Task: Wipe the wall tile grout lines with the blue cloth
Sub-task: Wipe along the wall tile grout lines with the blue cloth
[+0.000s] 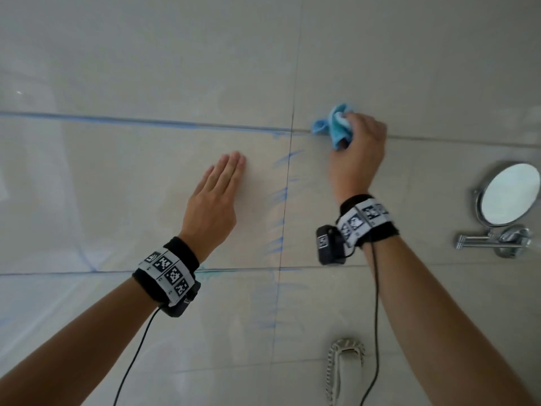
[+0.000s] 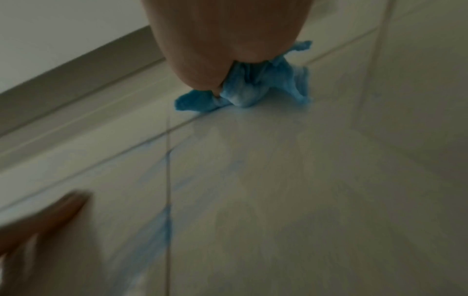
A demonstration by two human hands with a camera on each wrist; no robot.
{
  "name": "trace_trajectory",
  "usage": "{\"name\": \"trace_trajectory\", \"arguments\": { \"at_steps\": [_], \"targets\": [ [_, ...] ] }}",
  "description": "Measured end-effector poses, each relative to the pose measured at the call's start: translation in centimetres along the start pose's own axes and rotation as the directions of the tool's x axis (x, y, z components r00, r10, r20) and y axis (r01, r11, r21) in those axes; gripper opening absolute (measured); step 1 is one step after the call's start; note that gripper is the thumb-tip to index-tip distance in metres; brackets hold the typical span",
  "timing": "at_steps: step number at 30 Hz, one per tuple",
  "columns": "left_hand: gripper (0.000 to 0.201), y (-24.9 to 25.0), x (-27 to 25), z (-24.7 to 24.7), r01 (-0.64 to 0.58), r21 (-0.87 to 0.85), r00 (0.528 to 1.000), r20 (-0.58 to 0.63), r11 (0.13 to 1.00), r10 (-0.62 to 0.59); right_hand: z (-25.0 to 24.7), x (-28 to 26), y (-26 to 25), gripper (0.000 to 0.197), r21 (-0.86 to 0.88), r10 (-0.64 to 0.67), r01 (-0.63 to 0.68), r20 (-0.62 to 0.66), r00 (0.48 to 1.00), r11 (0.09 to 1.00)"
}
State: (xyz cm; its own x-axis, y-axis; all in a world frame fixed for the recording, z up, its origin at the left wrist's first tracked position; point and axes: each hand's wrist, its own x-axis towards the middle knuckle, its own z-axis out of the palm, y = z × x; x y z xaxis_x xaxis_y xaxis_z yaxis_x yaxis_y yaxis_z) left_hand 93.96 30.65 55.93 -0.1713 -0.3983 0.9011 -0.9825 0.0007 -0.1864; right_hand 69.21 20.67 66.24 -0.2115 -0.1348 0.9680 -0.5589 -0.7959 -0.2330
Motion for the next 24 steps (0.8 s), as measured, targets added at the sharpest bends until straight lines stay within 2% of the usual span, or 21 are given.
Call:
{"name": "trace_trajectory", "arguments": {
  "at_steps": [2,4,6,8,10,12,15,16,19,20,21,23,24],
  "targets": [
    [0.079,0.3,0.0,0.1,0.013,-0.006,1.0,-0.019,1.0,-0.013,0.9,-2.9,-2.1,0.031,0.043,-0.121,0.117,0.119,0.986,0.992],
    [0.078,0.4,0.0,0.3,0.013,0.0,0.999,-0.033,1.0,-0.013,1.0,-5.3,-3.0,0.031,0.063,-0.302,0.296,0.253,0.919,0.953],
    [0.076,0.5,0.0,0.4,0.011,0.0,0.999,-0.031,1.0,-0.011,0.7,-5.0,-2.5,0.031,0.076,-0.396,0.393,0.32,0.861,0.916],
    [0.075,0.7,0.0,0.4,0.023,0.006,0.999,-0.033,1.0,-0.023,0.4,-3.2,-2.3,0.029,0.046,-0.378,0.384,0.318,0.87,0.922],
    [0.075,0.7,0.0,0.3,0.023,0.019,0.999,-0.036,1.0,-0.023,0.5,-1.8,-2.4,0.031,0.03,-0.287,0.29,0.272,0.919,0.957],
    [0.076,0.7,0.1,0.2,0.015,0.033,0.999,-0.034,0.999,-0.014,1.0,-1.8,-2.8,0.033,0.022,-0.223,0.225,0.25,0.942,0.974],
    [0.079,0.5,0.1,0.2,0.003,0.04,1.0,-0.027,0.999,-0.001,1.5,-3.6,-3.3,0.037,0.041,-0.212,0.209,0.267,0.94,0.977],
    [0.079,0.5,0.1,0.1,0.002,0.043,1.0,-0.029,0.999,-0.001,1.5,-4.4,-3.4,0.037,0.062,-0.261,0.254,0.301,0.917,0.965],
    [0.08,0.4,0.2,0.1,-0.014,0.043,0.999,-0.034,0.999,0.016,1.0,-5.8,-3.0,0.033,0.076,-0.472,0.486,0.405,0.783,0.871],
    [0.081,0.4,0.1,0.0,-0.017,0.047,0.999,-0.033,0.999,0.019,1.0,-5.3,-2.9,0.032,0.065,-0.491,0.512,0.405,0.771,0.857],
    [0.081,0.3,0.1,0.0,-0.017,0.049,0.999,-0.032,0.999,0.019,1.1,-4.4,-2.9,0.031,0.055,-0.468,0.487,0.384,0.796,0.872],
    [0.081,0.1,0.0,0.0,-0.02,0.045,0.999,-0.025,0.999,0.021,1.6,-2.4,-3.4,0.033,0.057,-0.334,0.332,0.301,0.893,0.941],
    [0.081,0.1,0.0,-0.1,-0.021,0.045,1.0,-0.02,0.999,0.022,1.9,-1.9,-3.8,0.036,0.068,-0.278,0.27,0.274,0.921,0.961]
  ]
}}
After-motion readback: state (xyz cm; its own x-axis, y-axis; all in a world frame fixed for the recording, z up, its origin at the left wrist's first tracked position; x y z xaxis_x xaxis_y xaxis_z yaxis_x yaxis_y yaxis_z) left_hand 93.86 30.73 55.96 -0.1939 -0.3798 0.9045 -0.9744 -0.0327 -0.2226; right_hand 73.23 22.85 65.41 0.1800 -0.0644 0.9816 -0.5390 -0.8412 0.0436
